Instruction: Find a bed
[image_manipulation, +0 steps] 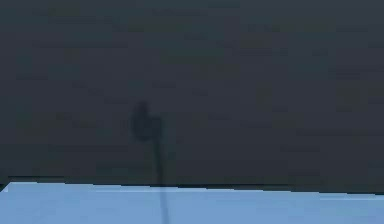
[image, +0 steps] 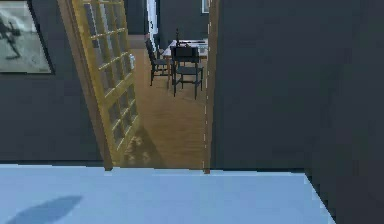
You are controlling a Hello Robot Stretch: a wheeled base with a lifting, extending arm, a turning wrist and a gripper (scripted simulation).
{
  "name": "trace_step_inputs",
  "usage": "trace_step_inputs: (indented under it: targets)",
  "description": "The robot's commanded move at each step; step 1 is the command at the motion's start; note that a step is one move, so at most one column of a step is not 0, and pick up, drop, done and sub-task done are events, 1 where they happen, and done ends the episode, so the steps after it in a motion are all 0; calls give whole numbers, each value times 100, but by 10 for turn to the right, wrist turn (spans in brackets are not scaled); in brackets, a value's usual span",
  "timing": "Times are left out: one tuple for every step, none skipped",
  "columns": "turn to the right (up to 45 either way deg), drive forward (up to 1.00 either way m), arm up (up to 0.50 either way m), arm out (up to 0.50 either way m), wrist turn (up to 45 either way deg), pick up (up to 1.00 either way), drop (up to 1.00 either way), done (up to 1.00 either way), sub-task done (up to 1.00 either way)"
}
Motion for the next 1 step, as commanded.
trace_step_inputs:
  targets:
    - [0,20,0,0,0,0,0,0,0]
